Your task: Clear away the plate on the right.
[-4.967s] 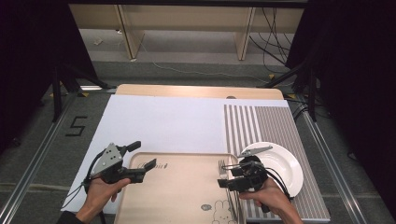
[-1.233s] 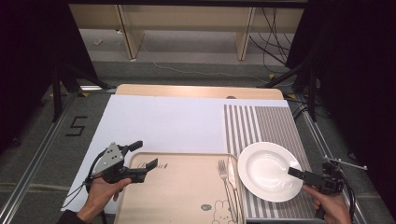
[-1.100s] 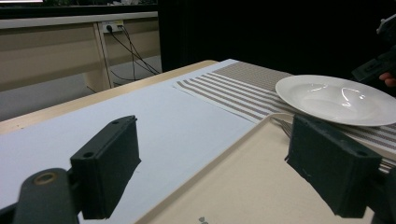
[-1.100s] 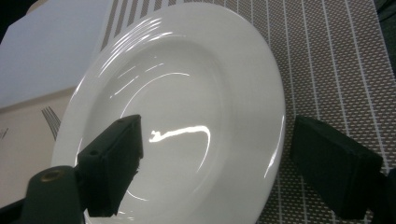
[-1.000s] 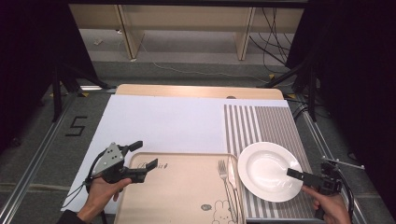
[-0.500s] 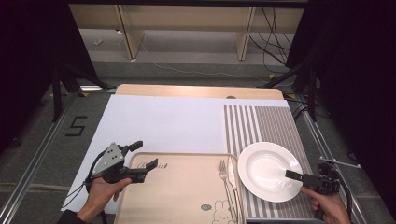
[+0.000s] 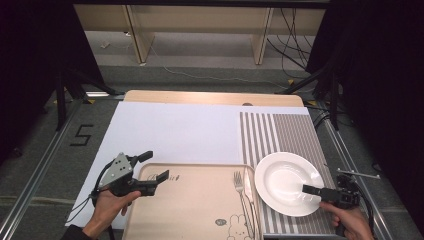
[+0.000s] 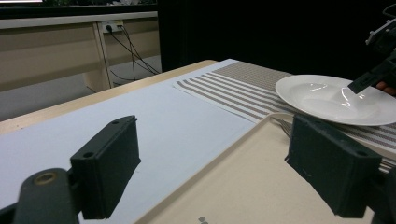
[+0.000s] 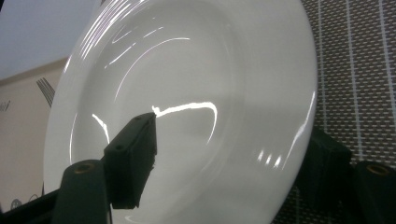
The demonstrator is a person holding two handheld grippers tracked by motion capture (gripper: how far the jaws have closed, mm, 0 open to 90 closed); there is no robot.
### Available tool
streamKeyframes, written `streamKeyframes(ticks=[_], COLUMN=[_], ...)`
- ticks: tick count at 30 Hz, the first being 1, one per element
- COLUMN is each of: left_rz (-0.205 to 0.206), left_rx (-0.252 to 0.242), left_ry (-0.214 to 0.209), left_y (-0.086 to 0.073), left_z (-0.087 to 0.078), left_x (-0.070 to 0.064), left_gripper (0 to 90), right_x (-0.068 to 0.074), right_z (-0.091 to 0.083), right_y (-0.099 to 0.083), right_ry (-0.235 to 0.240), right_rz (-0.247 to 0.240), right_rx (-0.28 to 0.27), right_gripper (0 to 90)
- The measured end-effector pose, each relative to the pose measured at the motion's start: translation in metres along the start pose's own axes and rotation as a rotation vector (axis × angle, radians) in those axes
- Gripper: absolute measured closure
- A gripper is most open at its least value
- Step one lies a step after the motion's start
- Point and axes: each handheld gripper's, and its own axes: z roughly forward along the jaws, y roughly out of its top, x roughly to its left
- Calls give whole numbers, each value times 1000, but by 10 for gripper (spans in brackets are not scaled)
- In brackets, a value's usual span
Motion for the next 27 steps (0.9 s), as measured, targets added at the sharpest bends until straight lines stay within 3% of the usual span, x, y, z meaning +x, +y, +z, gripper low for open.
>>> streamKeyframes(ticks=[1,2,4,5,9,11,12,14,15,17,18,20,22,23,27], left_rz=[0,0,0,0,-1,-2,-1,-2,-1,-2,-2,-2,-2,-2,-2], left_rx=[0,1,0,0,-1,-1,0,0,0,0,0,0,0,0,-1], left_ry=[0,0,0,0,0,0,0,-1,-1,-1,0,0,-1,-2,0], left_y=[0,0,0,0,0,0,0,0,0,0,0,0,0,0,0], left_z=[0,0,0,0,0,0,0,0,0,0,0,0,0,0,0], left_x=[0,0,0,0,0,0,0,0,0,0,0,0,0,0,0], left_gripper=[161,161,161,161,161,161,161,161,161,161,161,161,161,161,161], right_x=[0,-1,0,-1,-3,-5,-4,-6,-5,-8,-7,-8,-11,-10,-13], right_z=[-1,-3,-2,-4,-3,-3,-4,-4,-4,-4,-5,-5,-4,-5,-4], right_y=[1,2,1,2,2,2,2,2,2,2,2,2,2,3,2], right_ry=[-17,-4,4,-20,23,5,5,13,11,3,-7,19,28,39,46], right_rz=[-8,-17,3,-3,15,-8,20,16,44,11,34,58,44,72,103], right_rx=[26,57,54,79,56,60,72,62,65,66,76,67,57,66,63], right_gripper=[308,312,320,328,355,373,385,415,424,437,441,461,472,480,509])
